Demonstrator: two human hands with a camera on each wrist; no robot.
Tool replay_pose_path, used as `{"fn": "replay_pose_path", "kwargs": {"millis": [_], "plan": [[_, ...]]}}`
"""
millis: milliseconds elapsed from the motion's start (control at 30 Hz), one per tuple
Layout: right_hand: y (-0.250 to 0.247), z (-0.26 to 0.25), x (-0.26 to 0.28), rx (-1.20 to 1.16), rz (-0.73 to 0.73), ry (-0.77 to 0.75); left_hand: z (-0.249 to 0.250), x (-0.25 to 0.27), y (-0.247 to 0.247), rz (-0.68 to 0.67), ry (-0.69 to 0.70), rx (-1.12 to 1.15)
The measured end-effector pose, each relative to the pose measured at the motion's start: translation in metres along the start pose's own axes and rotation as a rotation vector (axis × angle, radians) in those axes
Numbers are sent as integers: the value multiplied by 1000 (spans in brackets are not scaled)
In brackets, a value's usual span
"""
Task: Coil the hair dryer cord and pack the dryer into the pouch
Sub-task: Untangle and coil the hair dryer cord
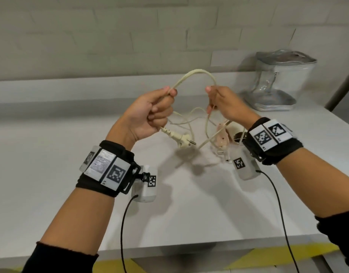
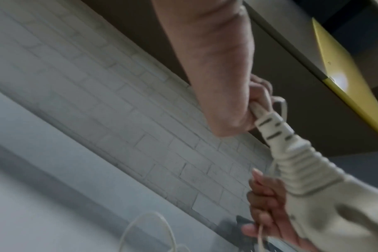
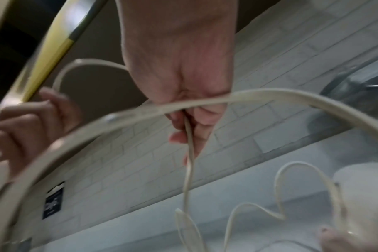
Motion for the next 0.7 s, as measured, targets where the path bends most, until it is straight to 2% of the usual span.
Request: {"fn": "replay_pose_path", "kwargs": {"millis": [100, 167, 333, 367, 433, 567, 633, 700], "plan": [[18, -7, -2, -36, -30, 9, -19, -3, 19, -89, -50, -68], [28, -13, -1, -3, -45, -16, -22, -3, 29, -132, -19, -114], [61, -21, 5, -97, -119, -44, -18, -6, 38, -196, 50, -185], [64, -22, 5, -113, -113, -57, -17, -8, 37, -177, 66, -194], [73, -20, 5, -2, -145, -62, -13, -12, 28, -100, 121, -141], [90, -16, 27, 287, -320, -89, -10, -19, 5, 36, 150, -50], [93, -24, 37, 375, -346, -154, -14, -22, -1, 77, 113, -127], [87, -29, 44, 494, -371, -203, -20, -22, -8, 122, 36, -309]]}}
Point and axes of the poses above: each hand's wrist, its own x-axis away from the middle knuckle, its own y-axis out of the palm, z = x × y, the point moved 9 cm from there along -x, towards the middle knuckle, and after that the axes turned 6 degrees about -z, right-handed, at the moved point
